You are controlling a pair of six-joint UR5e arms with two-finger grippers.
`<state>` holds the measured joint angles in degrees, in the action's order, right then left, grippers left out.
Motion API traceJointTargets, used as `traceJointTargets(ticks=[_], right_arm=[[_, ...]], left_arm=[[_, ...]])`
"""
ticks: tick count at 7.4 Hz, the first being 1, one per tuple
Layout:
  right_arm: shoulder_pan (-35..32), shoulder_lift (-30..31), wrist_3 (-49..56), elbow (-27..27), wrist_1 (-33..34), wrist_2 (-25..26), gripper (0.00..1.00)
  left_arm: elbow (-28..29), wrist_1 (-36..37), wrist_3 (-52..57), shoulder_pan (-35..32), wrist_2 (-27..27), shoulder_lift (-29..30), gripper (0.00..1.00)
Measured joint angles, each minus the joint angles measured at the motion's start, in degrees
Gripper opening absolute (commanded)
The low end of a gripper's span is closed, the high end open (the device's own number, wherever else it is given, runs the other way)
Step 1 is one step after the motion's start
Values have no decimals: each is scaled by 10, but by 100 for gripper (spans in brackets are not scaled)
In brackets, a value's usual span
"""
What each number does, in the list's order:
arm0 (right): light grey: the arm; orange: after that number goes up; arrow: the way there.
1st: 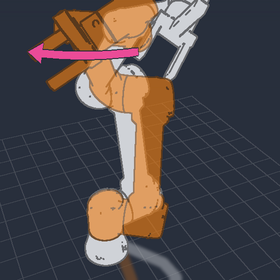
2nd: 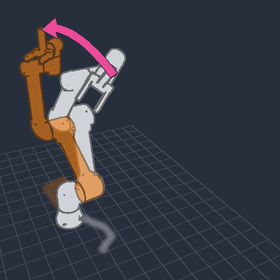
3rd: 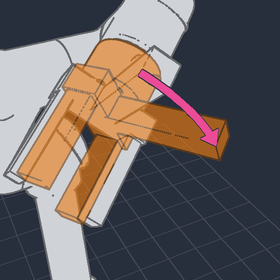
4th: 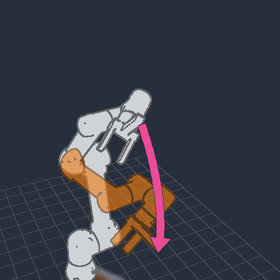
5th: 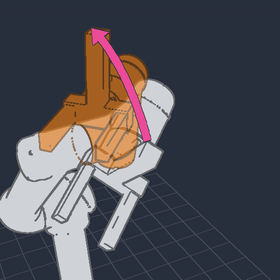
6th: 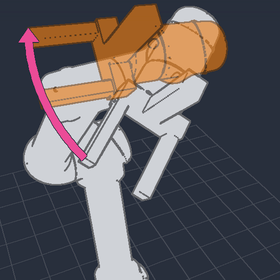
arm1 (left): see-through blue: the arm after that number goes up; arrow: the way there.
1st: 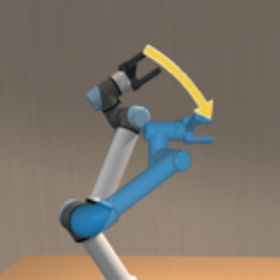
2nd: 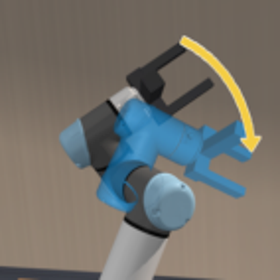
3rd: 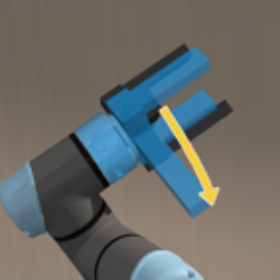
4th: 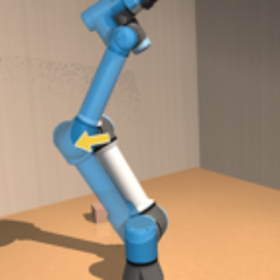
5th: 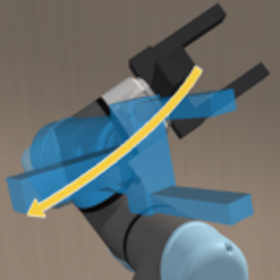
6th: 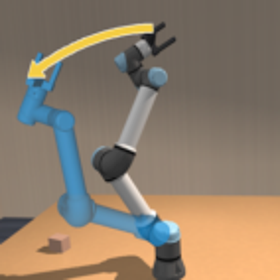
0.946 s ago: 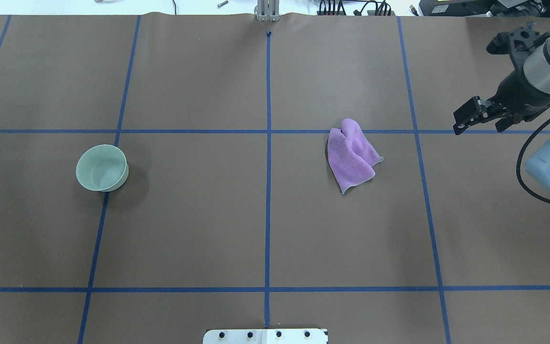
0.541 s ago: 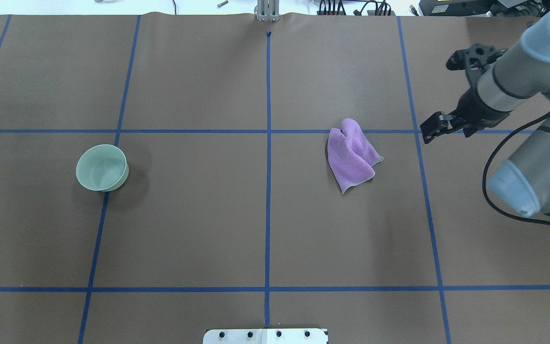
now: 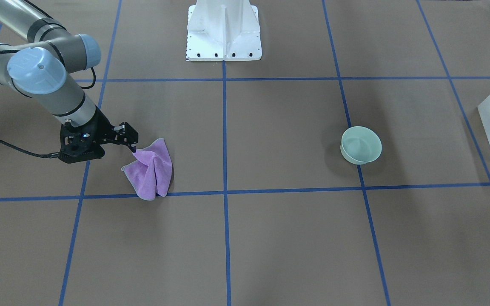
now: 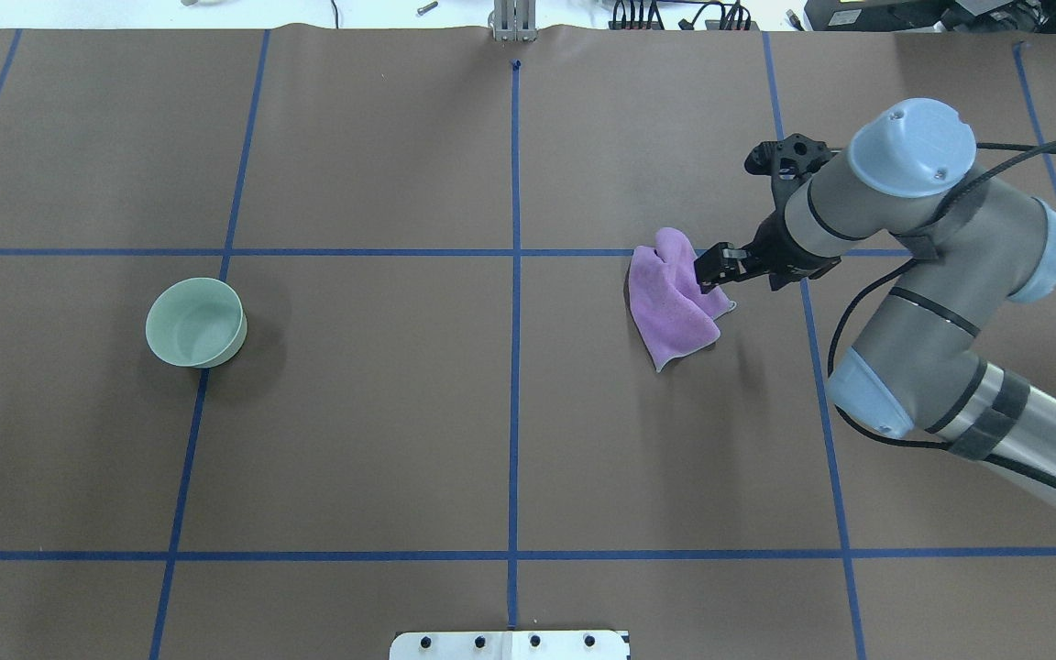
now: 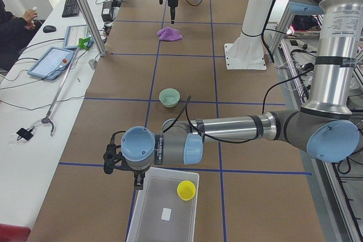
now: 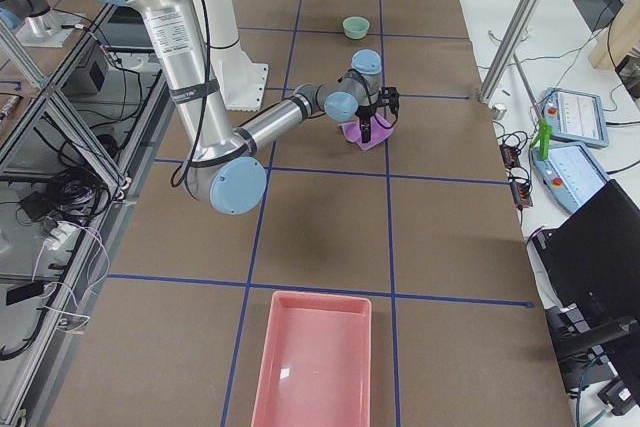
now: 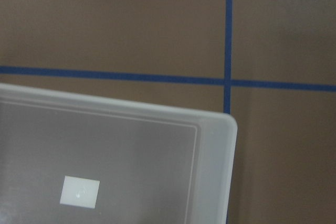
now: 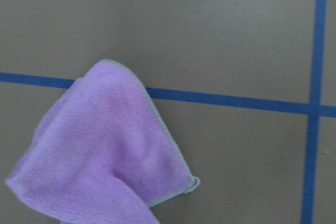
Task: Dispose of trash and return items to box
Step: 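Lower the right gripper onto the purple cloth and pinch it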
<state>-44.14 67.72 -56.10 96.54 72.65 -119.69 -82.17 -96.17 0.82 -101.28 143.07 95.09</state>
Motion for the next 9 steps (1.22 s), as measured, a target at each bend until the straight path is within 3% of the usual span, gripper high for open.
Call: traceJointTargets(ticks=[5, 6, 7, 8, 9], right_arm=[[24, -58, -52, -43, -8, 3, 99], [32, -65, -56, -54, -9, 6, 75], [36, -68, -57, -60, -9, 9, 31], [38, -68, -58, -62, -9, 11, 2], [38, -67, -57, -62, -8, 13, 0]], left_arm=[[-18, 4, -5, -18, 1, 5, 98], [-19, 4, -5, -19, 2, 5, 98], [-21, 5, -5, -20, 2, 4, 98], [-24, 5, -6, -20, 2, 3, 98], [-27, 5, -6, -21, 3, 0, 98]])
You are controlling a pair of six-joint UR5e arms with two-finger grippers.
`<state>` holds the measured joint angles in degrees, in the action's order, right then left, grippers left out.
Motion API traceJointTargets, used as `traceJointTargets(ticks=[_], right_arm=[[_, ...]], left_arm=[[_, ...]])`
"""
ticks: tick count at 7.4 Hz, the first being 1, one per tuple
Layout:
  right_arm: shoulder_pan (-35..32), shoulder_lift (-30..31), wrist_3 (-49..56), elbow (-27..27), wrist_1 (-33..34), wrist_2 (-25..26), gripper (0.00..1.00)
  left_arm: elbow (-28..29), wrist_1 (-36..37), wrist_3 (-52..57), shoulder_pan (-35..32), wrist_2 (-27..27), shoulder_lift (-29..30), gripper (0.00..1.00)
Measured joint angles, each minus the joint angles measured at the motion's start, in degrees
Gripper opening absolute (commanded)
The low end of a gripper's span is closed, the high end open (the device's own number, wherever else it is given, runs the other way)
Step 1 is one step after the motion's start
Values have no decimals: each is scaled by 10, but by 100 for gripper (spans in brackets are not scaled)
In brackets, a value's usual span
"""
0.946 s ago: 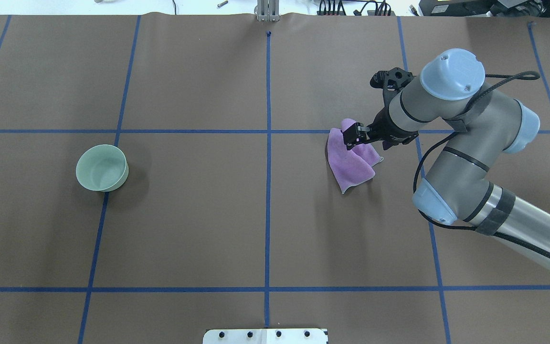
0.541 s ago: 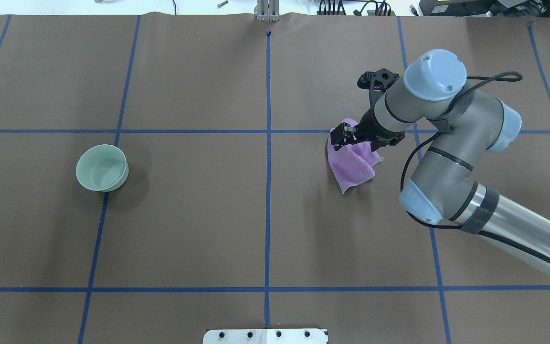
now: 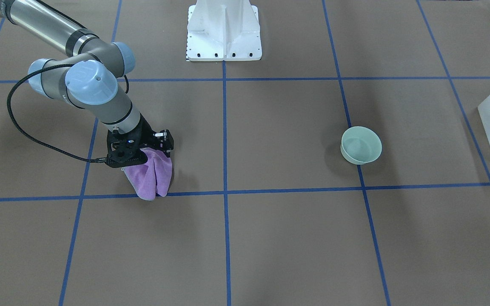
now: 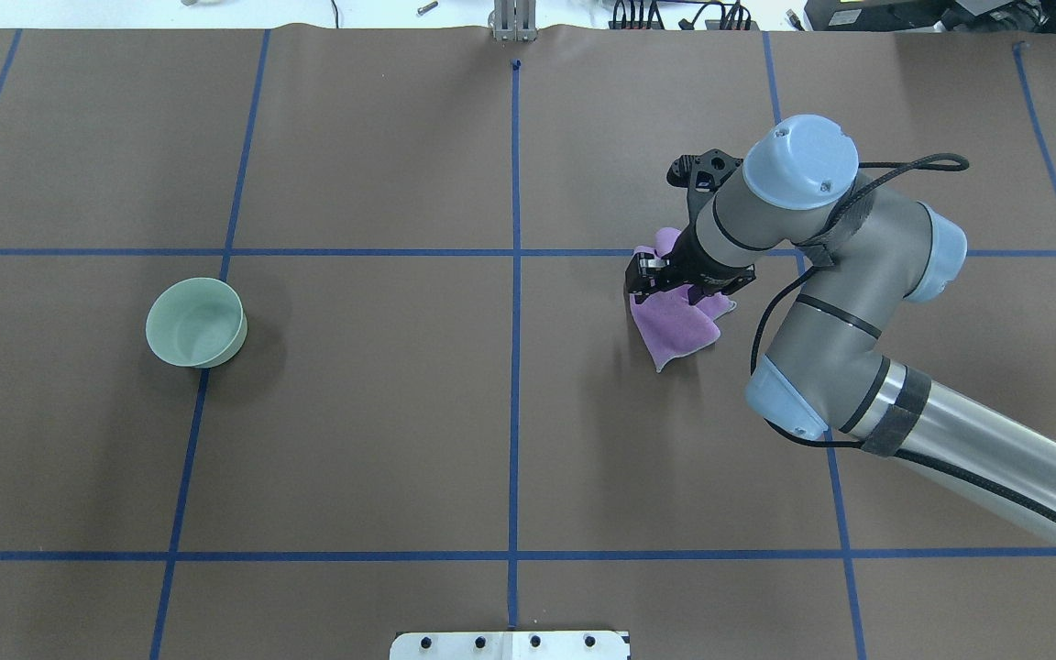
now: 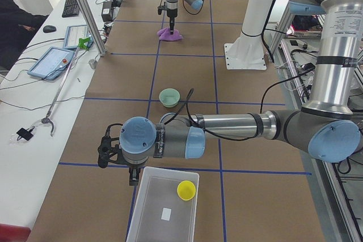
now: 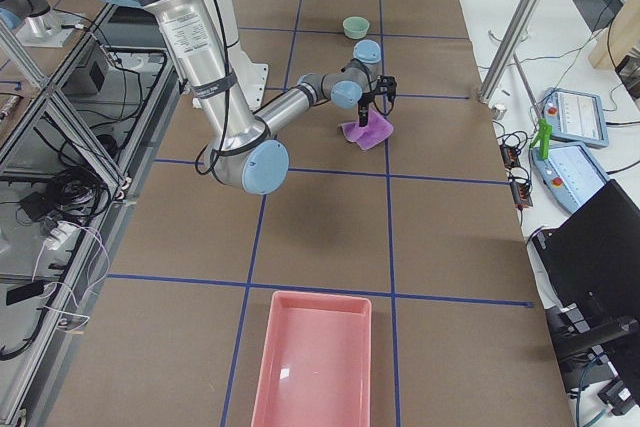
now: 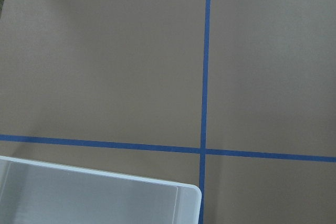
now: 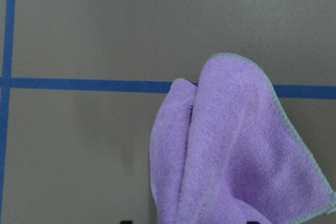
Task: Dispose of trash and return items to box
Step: 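Lower the right gripper onto the purple cloth and pinch it, then carry the purple cloth with the right gripper into the pink bin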
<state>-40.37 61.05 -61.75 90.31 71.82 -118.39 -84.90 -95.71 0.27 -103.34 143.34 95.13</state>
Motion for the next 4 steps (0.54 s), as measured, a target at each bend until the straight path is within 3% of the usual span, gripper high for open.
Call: traceJointTargets(ticks=[4], right_arm=[[-27, -4, 5, 6, -1, 8, 0]], left_arm=[[-18, 3, 0, -1, 1, -1, 98]])
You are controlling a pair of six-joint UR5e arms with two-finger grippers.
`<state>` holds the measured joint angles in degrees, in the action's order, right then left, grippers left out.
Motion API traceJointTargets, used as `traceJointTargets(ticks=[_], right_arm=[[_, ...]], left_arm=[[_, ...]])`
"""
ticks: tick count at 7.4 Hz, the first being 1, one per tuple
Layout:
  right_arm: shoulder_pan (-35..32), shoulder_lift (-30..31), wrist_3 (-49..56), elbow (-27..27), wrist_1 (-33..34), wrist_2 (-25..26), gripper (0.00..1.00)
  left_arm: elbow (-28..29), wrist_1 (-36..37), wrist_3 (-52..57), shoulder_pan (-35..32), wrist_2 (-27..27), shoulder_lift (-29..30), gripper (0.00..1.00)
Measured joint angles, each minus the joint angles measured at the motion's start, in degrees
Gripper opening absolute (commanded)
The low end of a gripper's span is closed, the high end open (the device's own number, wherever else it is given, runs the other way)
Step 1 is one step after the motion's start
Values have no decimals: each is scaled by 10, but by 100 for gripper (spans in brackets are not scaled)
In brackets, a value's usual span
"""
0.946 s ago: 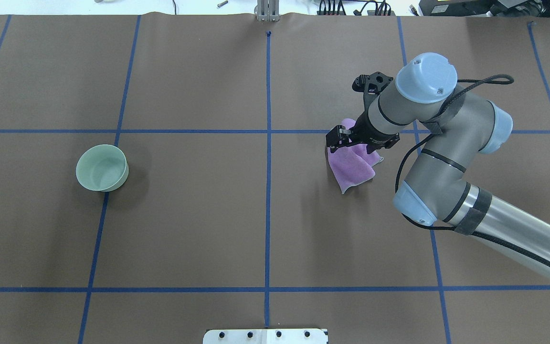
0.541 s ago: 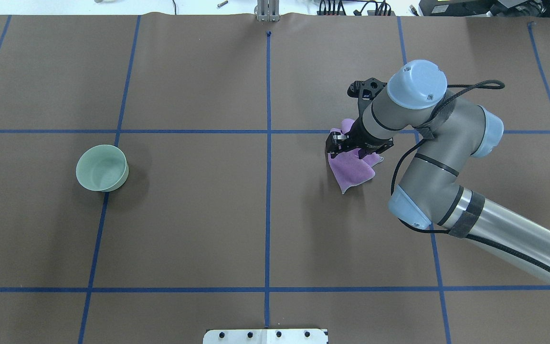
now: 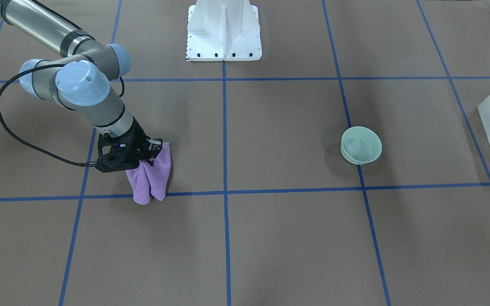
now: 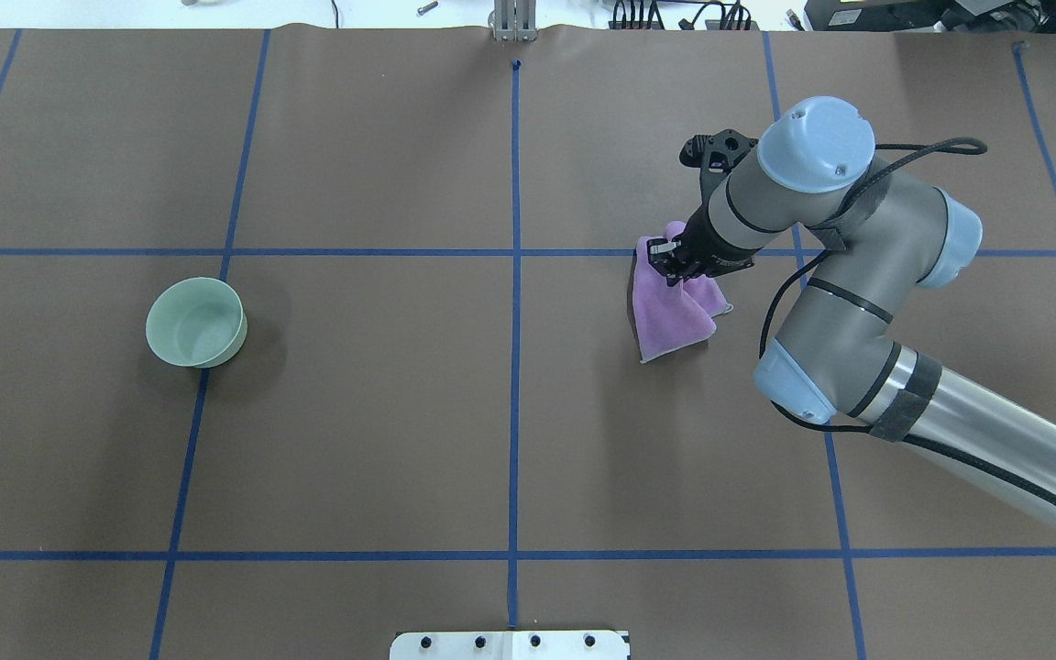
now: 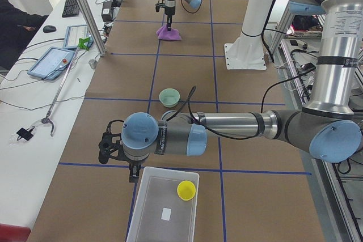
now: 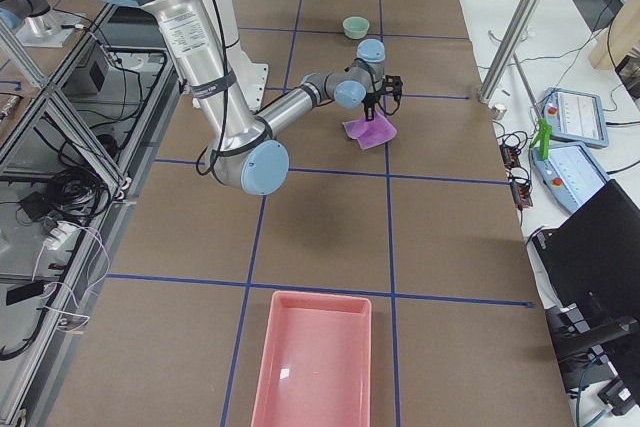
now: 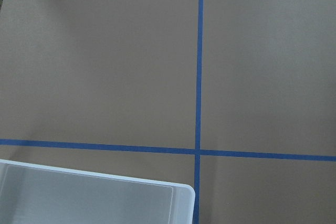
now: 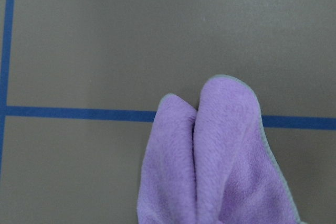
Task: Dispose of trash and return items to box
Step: 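Carry the purple cloth with the right gripper into the pink bin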
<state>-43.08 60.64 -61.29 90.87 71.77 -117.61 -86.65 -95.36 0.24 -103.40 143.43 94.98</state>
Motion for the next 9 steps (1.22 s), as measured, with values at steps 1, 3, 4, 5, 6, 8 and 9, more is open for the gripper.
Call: traceJointTargets(ticks=[1, 3, 4, 5, 6, 8, 9], right_arm=[[-17, -4, -3, 16, 3, -10, 0], [-66, 7, -5, 73, 44, -62, 0], [-97, 24, -2, 112, 86, -83, 0], [-130, 49, 9, 157, 133, -95, 0], [-165, 92, 44, 210, 182, -100, 0], [-240, 181, 195, 311, 314, -102, 0], [-277, 198, 285, 340, 396, -100, 0]], left_arm=[[-15, 25, -1, 0, 0, 6, 98], [-99, 127, -70, 15, -1, 36, 98], [-135, 147, -134, 51, -4, 46, 98], [-152, 141, -195, 100, -16, 51, 98], [-158, 112, -256, 148, -39, 54, 98], [-145, 30, -371, 228, -77, 55, 98], [-134, 3, -401, 252, -84, 59, 98]])
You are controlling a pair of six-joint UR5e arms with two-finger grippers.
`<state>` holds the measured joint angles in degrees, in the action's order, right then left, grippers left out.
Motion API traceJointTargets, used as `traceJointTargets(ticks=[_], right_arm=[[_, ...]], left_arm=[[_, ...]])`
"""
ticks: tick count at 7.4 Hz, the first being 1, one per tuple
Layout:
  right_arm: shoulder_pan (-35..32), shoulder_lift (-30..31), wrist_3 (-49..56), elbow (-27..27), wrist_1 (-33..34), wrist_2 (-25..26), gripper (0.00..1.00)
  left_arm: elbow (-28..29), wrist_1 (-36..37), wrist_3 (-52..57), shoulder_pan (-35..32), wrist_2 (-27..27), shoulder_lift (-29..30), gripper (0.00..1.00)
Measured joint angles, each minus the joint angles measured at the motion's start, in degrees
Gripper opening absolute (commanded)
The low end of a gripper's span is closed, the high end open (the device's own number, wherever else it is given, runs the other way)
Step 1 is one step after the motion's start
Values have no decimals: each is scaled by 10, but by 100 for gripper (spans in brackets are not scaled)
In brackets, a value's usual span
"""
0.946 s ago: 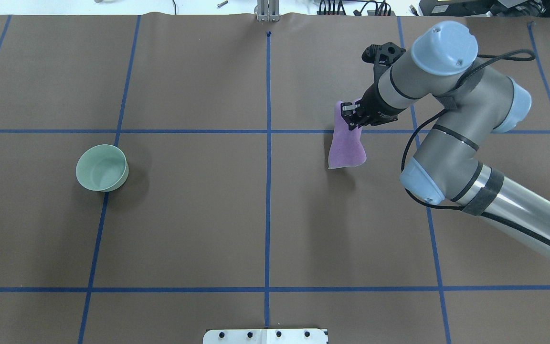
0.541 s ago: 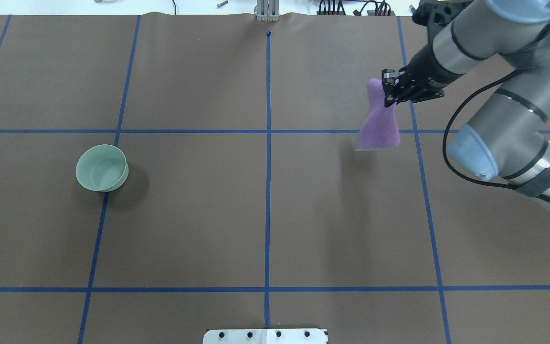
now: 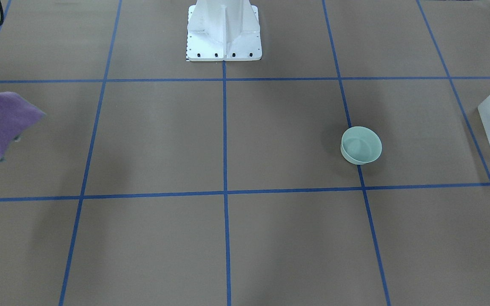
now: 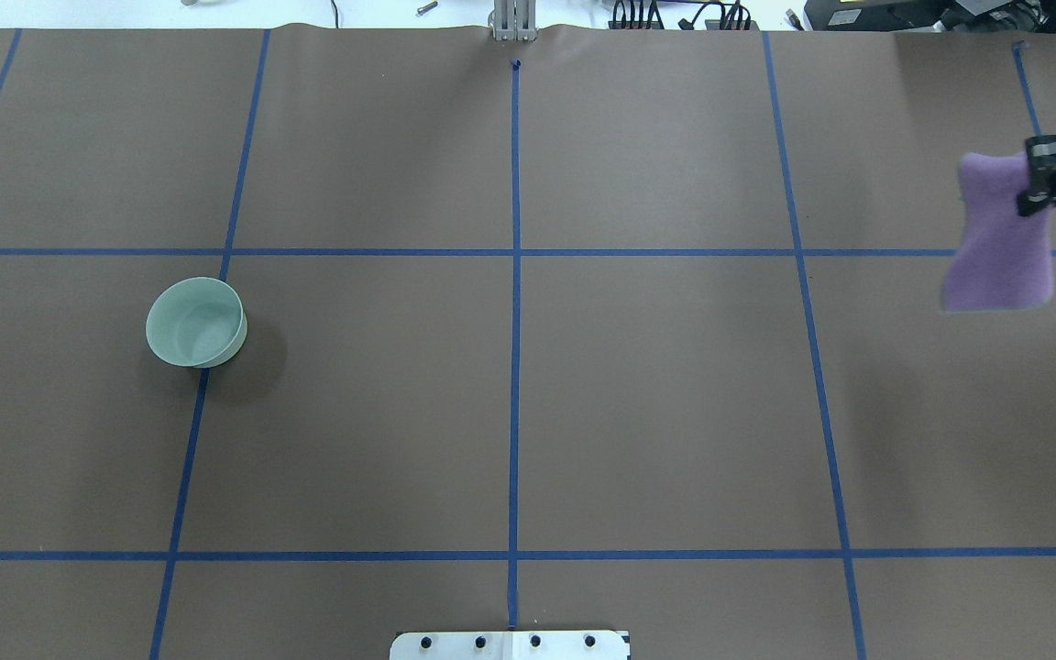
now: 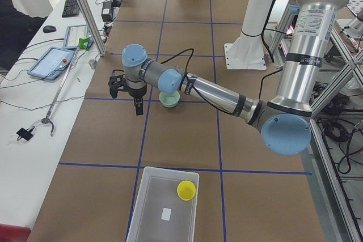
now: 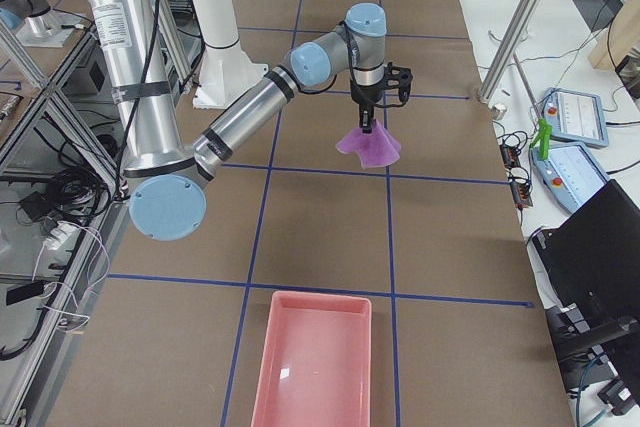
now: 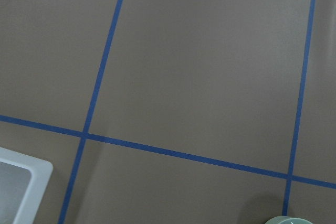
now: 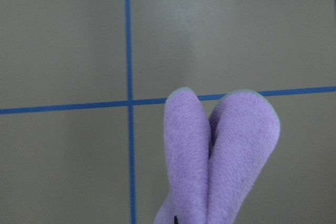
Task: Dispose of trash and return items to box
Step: 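Carry the purple cloth with the right gripper into the pink bin, then move the left gripper toward the green bowl and grasp its rim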
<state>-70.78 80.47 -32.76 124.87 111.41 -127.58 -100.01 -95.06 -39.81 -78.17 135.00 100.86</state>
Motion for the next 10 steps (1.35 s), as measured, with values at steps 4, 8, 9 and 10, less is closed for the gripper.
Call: traceJointTargets(ticks=[4, 8, 9, 10], right_arm=[[-167, 32, 346, -58, 165, 4, 0], [-281, 68, 553, -274, 88, 6, 0], [-286, 89, 560, -319, 21, 7, 0], [-287, 98, 561, -360, -30, 8, 0]], left_arm=[[38, -24, -49, 51, -40, 39, 98], [45, -24, -48, 54, -43, 50, 98], [49, -24, -46, 55, -44, 52, 98], [61, -31, -44, 57, -46, 55, 98]])
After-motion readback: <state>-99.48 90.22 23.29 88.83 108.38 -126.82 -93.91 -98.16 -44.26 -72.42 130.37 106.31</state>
